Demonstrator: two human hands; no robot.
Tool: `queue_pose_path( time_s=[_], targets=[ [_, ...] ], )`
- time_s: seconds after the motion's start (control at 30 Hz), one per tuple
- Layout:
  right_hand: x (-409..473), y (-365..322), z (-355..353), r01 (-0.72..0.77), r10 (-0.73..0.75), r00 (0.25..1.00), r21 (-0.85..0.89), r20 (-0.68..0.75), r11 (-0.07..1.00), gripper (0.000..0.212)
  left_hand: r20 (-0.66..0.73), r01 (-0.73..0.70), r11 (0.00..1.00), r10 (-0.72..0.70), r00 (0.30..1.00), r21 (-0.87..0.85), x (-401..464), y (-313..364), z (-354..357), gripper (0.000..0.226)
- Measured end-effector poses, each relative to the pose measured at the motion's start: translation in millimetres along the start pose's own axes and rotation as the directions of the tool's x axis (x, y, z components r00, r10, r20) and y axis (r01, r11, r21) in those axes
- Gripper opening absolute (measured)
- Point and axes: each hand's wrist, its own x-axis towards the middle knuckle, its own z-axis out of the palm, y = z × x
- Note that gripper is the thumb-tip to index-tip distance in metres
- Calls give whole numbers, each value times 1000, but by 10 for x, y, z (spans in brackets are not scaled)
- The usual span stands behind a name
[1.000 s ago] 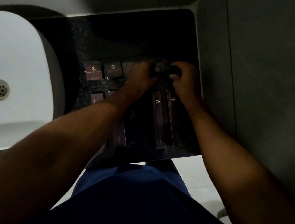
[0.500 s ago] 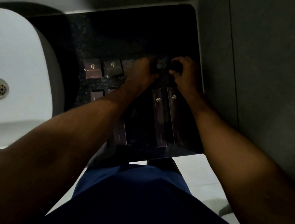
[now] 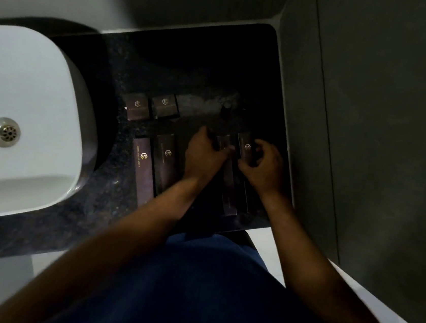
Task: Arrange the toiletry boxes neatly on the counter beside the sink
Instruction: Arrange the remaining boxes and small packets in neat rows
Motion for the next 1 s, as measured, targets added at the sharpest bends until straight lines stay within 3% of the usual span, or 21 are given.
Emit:
queue_pose_path(
  time_s=[0.13, 0.67, 0.77, 0.87, 0.93, 1.0],
  targets=[
    [98, -37, -15, 3, -3, 1000, 15, -27, 1000, 42, -58, 62, 995, -66, 996, -75, -90, 28, 149, 35],
    [163, -92, -61, 18, -19, 1000, 42, 20, 999, 44, -61, -18, 989, 9, 998, -145, 62, 97, 140, 38],
    [72, -168, -92, 43, -38, 995, 50, -96, 998, 47, -76, -8, 986, -5, 997, -165, 40, 105, 60, 37],
    [-153, -410, 35, 189, -188, 964, -15, -188, 982, 29, -217, 4, 987, -39, 975, -159, -31, -73, -272, 28],
    [-333, -607, 292, 234, -236, 971, -64, -37, 970, 27, -314, 39, 995, -65, 947, -90, -144, -360, -574, 20],
    [-535, -805, 636, 164, -133, 957, -106, 258, 981, 45, -373, 112, 993, -117, 920, -34, -311, -704, -851, 21]
  ],
)
